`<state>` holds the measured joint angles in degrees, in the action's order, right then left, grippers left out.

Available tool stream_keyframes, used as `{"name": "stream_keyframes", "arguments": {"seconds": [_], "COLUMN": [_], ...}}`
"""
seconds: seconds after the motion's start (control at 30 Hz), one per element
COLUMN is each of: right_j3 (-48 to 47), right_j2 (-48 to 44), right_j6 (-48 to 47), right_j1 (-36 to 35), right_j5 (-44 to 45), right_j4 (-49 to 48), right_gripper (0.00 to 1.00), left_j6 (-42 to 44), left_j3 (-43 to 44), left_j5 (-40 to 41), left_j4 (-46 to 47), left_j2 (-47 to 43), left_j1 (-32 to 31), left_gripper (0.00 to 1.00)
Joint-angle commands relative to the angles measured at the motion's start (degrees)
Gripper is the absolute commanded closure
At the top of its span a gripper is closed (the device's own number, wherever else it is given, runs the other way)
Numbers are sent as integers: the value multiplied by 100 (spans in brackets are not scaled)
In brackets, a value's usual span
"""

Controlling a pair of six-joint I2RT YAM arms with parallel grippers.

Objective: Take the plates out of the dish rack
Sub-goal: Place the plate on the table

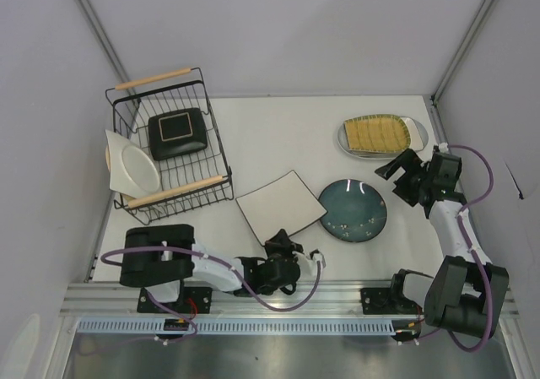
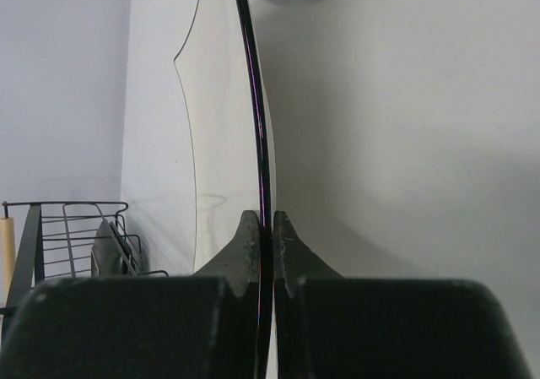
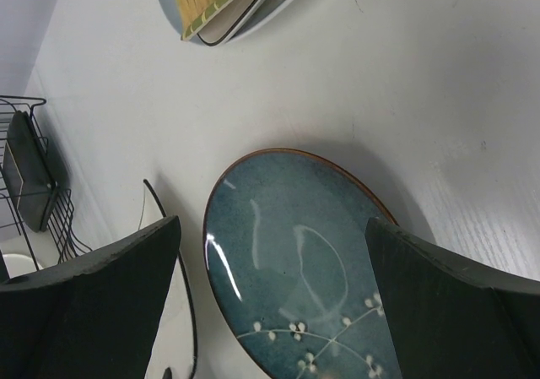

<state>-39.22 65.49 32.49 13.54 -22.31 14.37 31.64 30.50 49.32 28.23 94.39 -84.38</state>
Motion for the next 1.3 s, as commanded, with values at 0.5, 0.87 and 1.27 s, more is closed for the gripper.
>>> {"name": "stream_keyframes", "arguments": {"seconds": [0.5, 0.87, 1.27], "right_j3": [46, -411, -472], "right_j2": [192, 517, 429], "right_j6": [-6, -269, -313], "right_j1": [-150, -985, -1064], "right_j5": [-177, -55, 7], "right_j4": [-496, -216, -66], "right_gripper": [0, 0, 0], "left_j6": [-1740, -1407, 122], "left_j3": [105, 439, 808], "left_j5": [-414, -617, -1179], "left_j4": [-835, -301, 1079], "left_j2": [615, 1485, 1978], "left_j1": [-1203, -1555, -1143], "left_gripper": [100, 100, 100]}}
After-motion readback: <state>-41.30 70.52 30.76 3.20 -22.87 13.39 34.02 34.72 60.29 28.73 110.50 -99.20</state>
